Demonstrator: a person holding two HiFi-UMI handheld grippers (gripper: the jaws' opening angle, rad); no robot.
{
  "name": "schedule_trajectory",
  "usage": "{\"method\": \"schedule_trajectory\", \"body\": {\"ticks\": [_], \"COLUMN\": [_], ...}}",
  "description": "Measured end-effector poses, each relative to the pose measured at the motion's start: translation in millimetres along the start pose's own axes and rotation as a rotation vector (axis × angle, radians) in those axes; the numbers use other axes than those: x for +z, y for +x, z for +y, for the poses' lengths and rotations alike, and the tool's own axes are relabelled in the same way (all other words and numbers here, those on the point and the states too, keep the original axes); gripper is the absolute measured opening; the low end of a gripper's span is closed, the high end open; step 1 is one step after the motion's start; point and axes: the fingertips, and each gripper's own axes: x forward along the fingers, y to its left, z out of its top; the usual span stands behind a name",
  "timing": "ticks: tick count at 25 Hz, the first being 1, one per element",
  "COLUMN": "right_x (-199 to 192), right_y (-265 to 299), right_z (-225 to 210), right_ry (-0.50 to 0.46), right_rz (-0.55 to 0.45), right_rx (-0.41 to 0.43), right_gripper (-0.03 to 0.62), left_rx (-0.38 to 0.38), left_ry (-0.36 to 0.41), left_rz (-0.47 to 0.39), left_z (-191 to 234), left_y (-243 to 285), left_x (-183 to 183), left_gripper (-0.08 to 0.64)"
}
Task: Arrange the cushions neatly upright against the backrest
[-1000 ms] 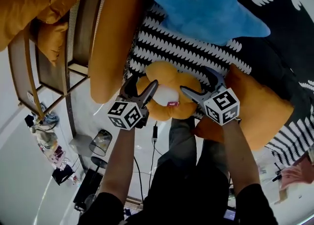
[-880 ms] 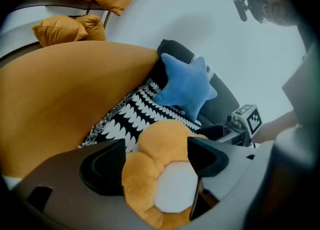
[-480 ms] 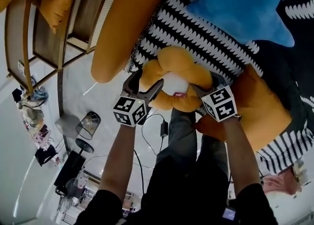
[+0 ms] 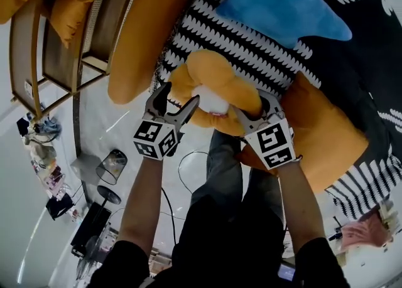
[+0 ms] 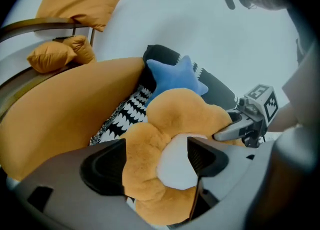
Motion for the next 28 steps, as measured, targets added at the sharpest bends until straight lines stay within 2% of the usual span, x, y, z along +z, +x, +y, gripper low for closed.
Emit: {"method": "schedule_trajectory", "body": {"ticks": [4, 12, 18, 20, 25, 28], "right_x": [25.5, 52.4, 42.9, 33.5, 12.9, 4.4], "right_y": [-39.7, -150.2, -223.2, -250.0, -304.0, -331.6], "right_z": [-14.3, -66.0, -110.3, -125.1, -162.9, -183.9], "right_ry": [-0.016, -0.124, -0.16, -0.174, -0.14, -0.124], "right_rz": [-0.127, -0.377, -0.445, -0.467, -0.534, -0.582], "right_rx": [-0.067, -0.206, -0.336, -0.383, -0.512, -0.621], "right_gripper": [0.184, 0.183, 0.183, 0.184, 0.187, 0.187], "left_rx": [-0.014, -0.108, -0.215, -0.251, -0.365, -0.43], "left_ry": [0.04, 0.218, 0.271, 0.291, 0.338, 0.364], "left_rz": [-0.069, -0.173, -0.233, -0.231, -0.208, -0.205], "left_z": [-28.6, -122.6, -196.6, -226.3, -297.3, -334.1], "left_y": [1.5, 18.2, 45.9, 57.1, 85.7, 103.3], "left_x": [32.4, 104.5, 146.1, 150.3, 154.2, 158.2], "left_gripper": [0.388, 0.388, 0.388, 0.388, 0.387, 0.387]}}
